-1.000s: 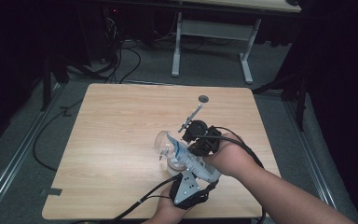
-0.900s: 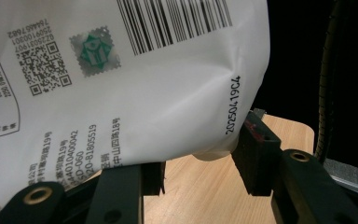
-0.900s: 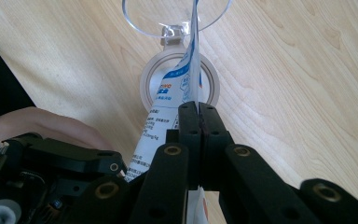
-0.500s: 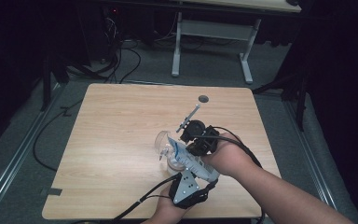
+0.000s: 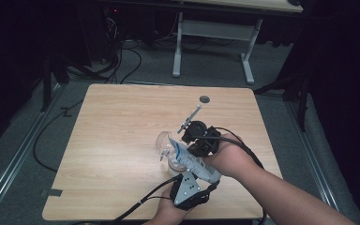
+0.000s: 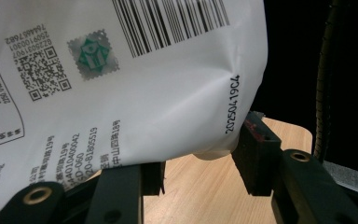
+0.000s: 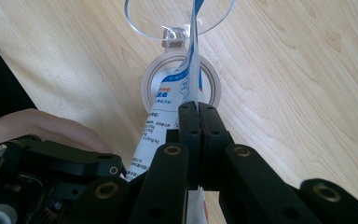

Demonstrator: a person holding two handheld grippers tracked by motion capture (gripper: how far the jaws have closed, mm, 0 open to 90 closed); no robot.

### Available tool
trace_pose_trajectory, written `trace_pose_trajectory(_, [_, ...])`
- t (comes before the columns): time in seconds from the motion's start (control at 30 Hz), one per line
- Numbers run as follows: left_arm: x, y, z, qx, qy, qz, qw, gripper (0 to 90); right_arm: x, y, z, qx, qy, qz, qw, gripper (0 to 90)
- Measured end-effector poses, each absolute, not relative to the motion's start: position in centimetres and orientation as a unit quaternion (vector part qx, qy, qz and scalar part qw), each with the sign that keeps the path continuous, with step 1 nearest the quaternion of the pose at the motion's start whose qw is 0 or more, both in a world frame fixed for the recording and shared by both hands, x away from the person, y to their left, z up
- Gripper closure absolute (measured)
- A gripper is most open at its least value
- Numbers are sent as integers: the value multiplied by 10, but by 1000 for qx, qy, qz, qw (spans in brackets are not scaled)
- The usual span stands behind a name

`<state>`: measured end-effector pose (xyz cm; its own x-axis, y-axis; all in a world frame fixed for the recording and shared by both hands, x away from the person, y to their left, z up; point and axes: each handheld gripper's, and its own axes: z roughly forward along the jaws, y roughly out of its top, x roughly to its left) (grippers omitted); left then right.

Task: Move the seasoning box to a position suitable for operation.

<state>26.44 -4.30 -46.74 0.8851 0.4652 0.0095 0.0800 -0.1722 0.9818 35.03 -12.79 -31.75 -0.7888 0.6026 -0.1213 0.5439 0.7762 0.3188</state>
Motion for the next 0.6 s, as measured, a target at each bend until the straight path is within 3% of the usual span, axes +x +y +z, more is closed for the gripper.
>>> trace_pose_trajectory(0.6, [265,-42,-466,747,184,156,619,582,352,-124,-319,302,938,134,108,900])
